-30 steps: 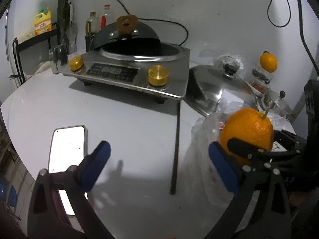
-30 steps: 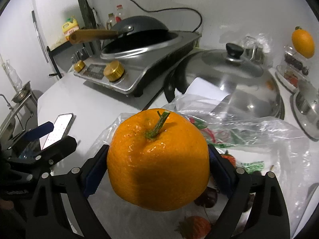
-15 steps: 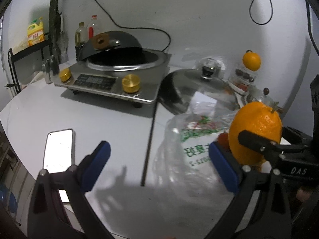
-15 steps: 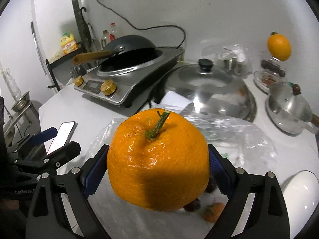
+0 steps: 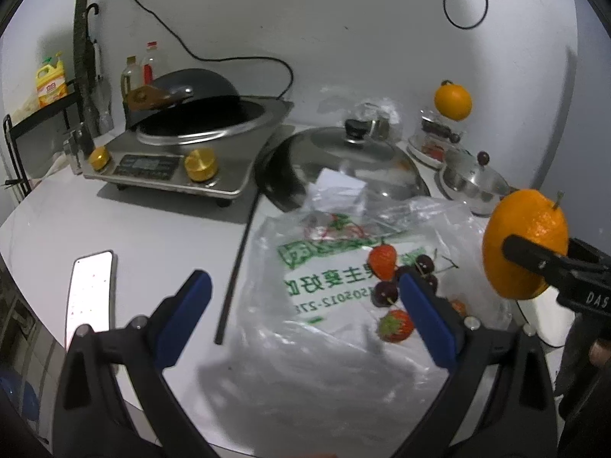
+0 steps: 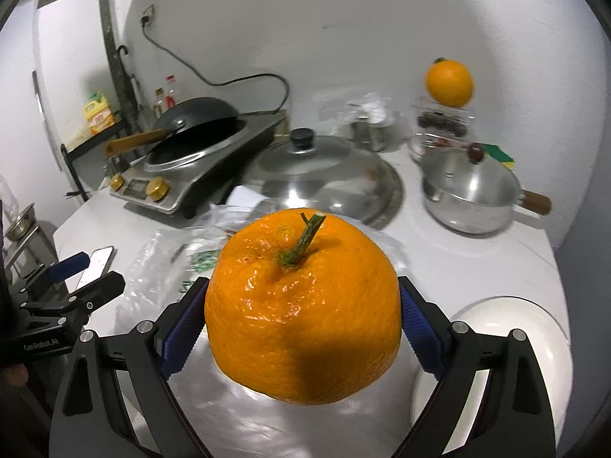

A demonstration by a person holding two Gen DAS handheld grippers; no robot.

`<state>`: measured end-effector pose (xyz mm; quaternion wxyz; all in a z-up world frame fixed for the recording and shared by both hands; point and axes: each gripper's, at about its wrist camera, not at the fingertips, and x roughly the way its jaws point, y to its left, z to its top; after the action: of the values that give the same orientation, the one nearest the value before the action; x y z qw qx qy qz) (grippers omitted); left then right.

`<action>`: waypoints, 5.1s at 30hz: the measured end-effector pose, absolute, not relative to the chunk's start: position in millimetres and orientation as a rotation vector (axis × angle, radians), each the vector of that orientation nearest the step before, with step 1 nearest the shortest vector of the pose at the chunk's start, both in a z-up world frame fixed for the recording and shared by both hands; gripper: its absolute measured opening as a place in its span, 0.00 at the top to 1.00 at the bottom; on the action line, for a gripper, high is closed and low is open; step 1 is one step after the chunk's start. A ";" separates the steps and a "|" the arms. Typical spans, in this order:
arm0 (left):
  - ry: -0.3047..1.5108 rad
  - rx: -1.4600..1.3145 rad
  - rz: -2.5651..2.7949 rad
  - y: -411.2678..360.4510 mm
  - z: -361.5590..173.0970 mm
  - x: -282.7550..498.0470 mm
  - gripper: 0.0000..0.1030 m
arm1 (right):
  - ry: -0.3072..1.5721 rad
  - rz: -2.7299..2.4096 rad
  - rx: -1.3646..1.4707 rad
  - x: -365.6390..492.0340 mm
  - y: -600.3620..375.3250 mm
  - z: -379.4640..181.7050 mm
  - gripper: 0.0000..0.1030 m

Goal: Organize fruits
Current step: 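Lift the orange with the right gripper and carry it over the white plate, then lower the orange onto the plate and open the right gripper, then grasp a strawberry in the bag with the left gripper while the right gripper grasps another strawberry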

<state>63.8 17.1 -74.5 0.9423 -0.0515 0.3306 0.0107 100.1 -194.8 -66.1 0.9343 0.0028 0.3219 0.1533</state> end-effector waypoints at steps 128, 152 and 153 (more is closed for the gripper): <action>0.684 -0.131 0.002 29.2 -91.6 40.2 0.03 | 0.710 0.285 -0.167 79.7 -157.2 -91.6 0.35; 0.750 -0.078 -0.009 1.8 -108.0 62.9 0.03 | 0.852 0.365 -0.173 107.1 -163.1 -151.2 0.57; 0.753 -0.074 -0.008 0.5 -108.7 63.8 0.03 | 0.855 0.368 -0.174 107.5 -162.9 -152.5 0.57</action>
<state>63.8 0.5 -108.7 0.9293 -0.0362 0.3676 -0.0040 107.5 -162.9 -152.5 0.8900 -0.0838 0.4117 0.1771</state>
